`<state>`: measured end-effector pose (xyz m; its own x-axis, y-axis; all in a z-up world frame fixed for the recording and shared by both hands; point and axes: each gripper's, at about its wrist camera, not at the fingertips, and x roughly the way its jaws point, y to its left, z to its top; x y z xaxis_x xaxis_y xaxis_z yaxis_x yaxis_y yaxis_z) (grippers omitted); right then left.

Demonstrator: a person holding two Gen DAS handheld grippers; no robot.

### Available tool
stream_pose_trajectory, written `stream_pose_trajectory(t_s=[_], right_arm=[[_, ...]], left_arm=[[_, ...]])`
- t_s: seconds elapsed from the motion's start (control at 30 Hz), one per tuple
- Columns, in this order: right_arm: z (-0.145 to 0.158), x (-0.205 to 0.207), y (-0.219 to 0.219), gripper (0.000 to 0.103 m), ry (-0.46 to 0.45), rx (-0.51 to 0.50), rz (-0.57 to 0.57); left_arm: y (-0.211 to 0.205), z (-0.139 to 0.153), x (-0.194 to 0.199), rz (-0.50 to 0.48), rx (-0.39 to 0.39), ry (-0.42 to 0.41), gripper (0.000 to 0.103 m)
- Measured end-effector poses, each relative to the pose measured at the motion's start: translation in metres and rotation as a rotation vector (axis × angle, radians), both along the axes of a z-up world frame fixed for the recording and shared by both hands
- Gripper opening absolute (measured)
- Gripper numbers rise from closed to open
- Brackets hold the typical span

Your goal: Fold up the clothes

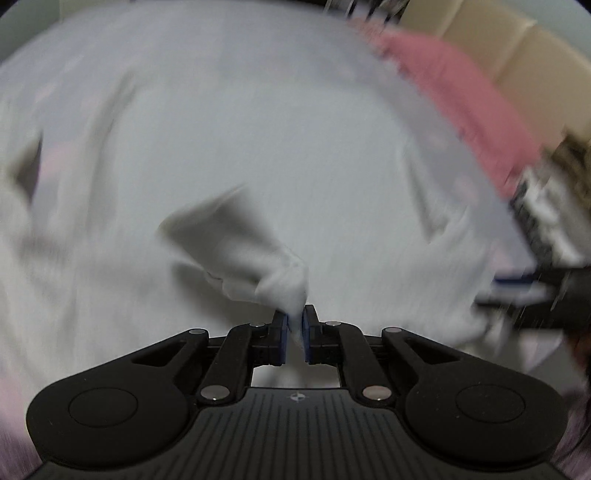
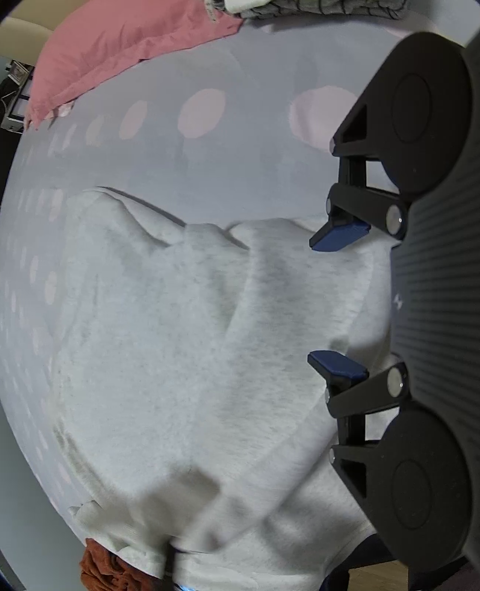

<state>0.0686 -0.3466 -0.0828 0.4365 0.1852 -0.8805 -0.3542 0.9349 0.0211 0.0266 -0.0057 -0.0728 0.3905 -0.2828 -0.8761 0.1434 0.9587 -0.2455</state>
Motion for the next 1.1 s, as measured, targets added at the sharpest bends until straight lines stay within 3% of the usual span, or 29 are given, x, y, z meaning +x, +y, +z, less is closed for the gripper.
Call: stream_pose_trajectory(t_s=[0.1,0.23,0.33,0.47,0.67,0.93,1.1], right_arm=[[-0.002,0.001,-0.002,0.063,0.009,0.01,-0.013],[0.001,0.001,0.001,0.063,0.006,0.02,-0.022],[0.004,0.002,0.004,0.064,-0.002,0.016,-0.017],[0.008,0.005,0.009,0.064,-0.017,0.016,-0.014],[0.009,0.012,0.013,0.064,-0.024,0.008,-0.026],[0.014,0.026,0.005,0.065,-0.035,0.031,-0.102],[0.024,0.044,0.001,0.065,-0.04,0.008,-0.139]], left_arm=[[0.008,-0.016,-0.009,-0.002,0.021,0.083,0.006],[0.021,-0.009,-0.014,0.012,0.009,0.076,0.008],[0.023,-0.001,-0.021,0.012,0.002,0.064,0.016],[0.019,0.008,-0.019,0.009,-0.022,-0.03,0.038],[0.013,0.006,0.023,-0.018,0.016,-0.152,0.047],[-0.005,-0.04,0.045,-0.103,0.088,-0.083,0.045],[-0.008,-0.038,0.045,-0.107,0.124,-0.078,0.014]])
